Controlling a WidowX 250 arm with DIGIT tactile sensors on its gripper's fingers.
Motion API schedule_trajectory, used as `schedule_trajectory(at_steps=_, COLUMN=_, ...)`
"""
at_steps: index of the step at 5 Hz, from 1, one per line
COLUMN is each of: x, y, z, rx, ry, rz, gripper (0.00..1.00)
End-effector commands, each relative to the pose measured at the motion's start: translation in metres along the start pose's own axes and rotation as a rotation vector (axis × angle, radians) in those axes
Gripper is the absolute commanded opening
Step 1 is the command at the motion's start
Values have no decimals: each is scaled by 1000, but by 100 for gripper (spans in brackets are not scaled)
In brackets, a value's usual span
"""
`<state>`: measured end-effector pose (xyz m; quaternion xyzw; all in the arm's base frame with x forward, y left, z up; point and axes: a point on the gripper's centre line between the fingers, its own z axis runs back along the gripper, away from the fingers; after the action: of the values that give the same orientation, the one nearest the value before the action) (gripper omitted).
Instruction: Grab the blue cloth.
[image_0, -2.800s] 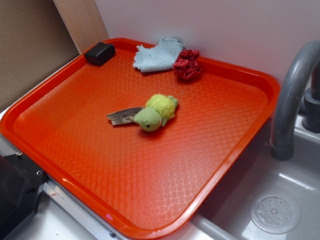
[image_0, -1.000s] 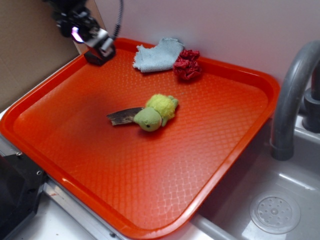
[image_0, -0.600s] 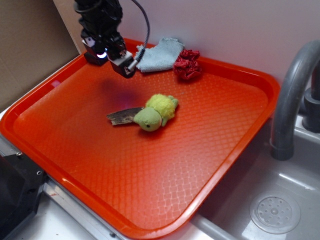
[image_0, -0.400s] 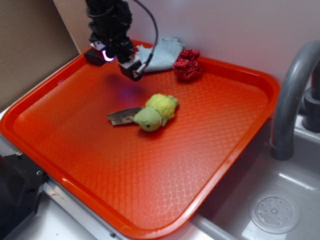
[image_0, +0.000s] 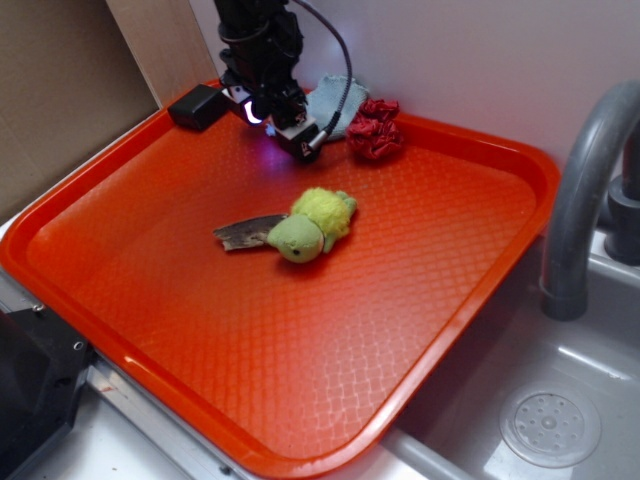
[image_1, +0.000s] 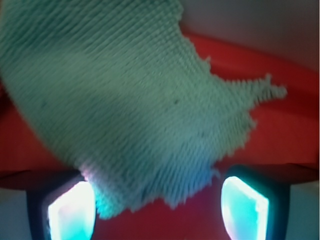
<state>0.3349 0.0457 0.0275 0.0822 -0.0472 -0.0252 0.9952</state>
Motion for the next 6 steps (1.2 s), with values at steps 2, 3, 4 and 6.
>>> schedule_trajectory(at_steps=2, x=18, y=-23, z=23, rx=-58, ry=-111, rz=-120, gripper=100)
schedule_trajectory(at_steps=3, x=16, y=-28, z=14, rx=-40, ry=-102, rz=-117, gripper=0)
schedule_trajectory(at_steps=4, x=17, y=-27, z=7, rx=-34, ry=-90, rz=-104, gripper=0)
schedule_trajectory(at_steps=6, x=16, y=-26, z=2, rx=-20, ry=-83, rz=-96, gripper=0)
